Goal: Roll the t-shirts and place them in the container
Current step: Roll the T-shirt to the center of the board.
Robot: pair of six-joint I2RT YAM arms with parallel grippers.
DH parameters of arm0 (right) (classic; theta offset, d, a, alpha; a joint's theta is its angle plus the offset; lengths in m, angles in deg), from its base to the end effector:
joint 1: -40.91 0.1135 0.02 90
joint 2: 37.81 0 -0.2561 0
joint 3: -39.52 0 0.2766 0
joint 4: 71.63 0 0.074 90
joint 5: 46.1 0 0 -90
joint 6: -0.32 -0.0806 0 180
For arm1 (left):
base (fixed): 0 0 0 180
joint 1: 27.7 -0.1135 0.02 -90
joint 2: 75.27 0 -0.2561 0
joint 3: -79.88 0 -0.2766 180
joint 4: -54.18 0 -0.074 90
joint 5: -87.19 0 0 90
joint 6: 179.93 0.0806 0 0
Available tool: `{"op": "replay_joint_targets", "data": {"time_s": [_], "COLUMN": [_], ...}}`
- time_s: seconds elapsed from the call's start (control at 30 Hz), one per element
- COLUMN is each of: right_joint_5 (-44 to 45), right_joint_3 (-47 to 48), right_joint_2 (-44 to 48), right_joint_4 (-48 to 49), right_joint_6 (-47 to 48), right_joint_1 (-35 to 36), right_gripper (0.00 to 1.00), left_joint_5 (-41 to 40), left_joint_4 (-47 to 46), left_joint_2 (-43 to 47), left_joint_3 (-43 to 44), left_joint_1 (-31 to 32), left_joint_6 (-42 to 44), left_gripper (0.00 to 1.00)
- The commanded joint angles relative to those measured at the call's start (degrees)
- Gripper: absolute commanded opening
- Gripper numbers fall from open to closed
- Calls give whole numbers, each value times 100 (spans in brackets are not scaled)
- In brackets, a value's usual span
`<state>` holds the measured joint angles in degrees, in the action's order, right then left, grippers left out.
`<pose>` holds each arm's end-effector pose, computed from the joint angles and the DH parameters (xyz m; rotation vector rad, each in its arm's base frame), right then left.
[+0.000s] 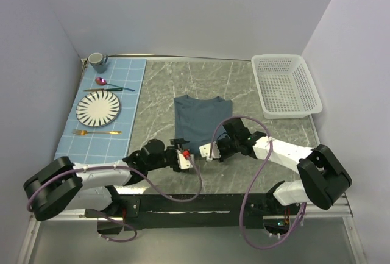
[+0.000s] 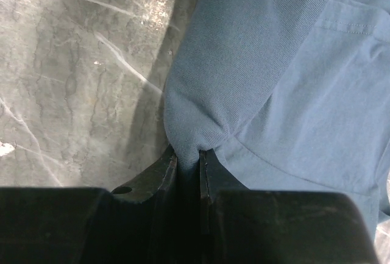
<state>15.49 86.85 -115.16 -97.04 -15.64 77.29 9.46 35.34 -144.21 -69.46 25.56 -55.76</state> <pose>0.2072 0.2003 0.1057 -2.0786 1.2140 0.3339 0.1592 -0.2420 0.1303 1.4322 1.2867 -0.4287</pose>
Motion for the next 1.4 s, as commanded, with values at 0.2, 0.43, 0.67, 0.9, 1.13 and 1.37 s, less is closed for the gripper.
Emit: {"op": "replay_joint_targets", "data": {"time_s": [0.2, 0.43, 0.67, 0.9, 1.13, 1.37], "right_joint_5": [-139, -104, -446, -1281, -2142, -2670], "right_joint_3": [237, 298, 860, 1467, 1959, 2407], "right_joint_2": [-62, -123, -307, -712, -1292, -2212], "right_joint_4": [-206, -118, -855, -1778, -2710, -3702], "right_joint_6": [-241, -408, -899, -2217, -2666, -2281], "right_joint_1": [-17, -17, -78, -377, -886, -1362], "right_gripper": [1, 1, 1, 1, 1, 3], "left_joint_5": [-365, -814, -219, 1215, 2533, 3580], "left_joint_4": [-1063, -380, 2270, 4656, 6062, 7504], "left_joint_2": [-900, -1613, -982, -733, -1813, -3527], "left_joint_3": [-170, 436, 1306, 2255, 3747, 5234], "left_joint_1": [273, 352, -24, -728, -1212, -1589], "left_joint_6": [1030, 1408, 873, 99, -174, 115], "left_gripper": [71, 38, 3, 1, 1, 1]}}
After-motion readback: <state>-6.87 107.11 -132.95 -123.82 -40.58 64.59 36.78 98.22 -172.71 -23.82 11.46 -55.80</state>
